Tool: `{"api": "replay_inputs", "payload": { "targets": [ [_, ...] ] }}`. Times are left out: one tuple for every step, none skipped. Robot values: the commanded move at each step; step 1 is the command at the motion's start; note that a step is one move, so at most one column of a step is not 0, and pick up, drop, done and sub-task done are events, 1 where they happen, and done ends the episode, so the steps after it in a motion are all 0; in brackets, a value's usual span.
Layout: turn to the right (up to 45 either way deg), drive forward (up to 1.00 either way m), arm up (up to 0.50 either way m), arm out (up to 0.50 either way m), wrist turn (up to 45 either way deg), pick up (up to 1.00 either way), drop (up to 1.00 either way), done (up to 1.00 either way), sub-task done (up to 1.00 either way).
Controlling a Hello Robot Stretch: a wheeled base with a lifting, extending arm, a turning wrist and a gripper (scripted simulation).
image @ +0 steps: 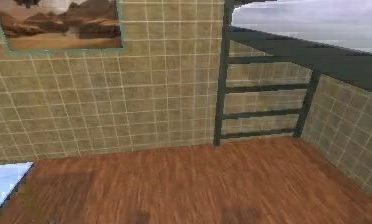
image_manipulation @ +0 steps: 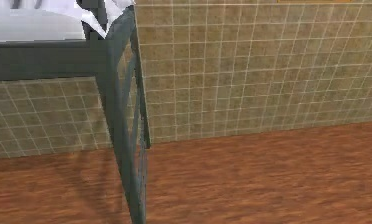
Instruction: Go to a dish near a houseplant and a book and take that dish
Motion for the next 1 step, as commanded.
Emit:
{"api": "replay_inputs", "payload": {
  "targets": [
    [-9.0, 0.0, 0.0, 0.0, 0.0, 0.0, 0.0, 0.0, 0.0]
  ]
}}
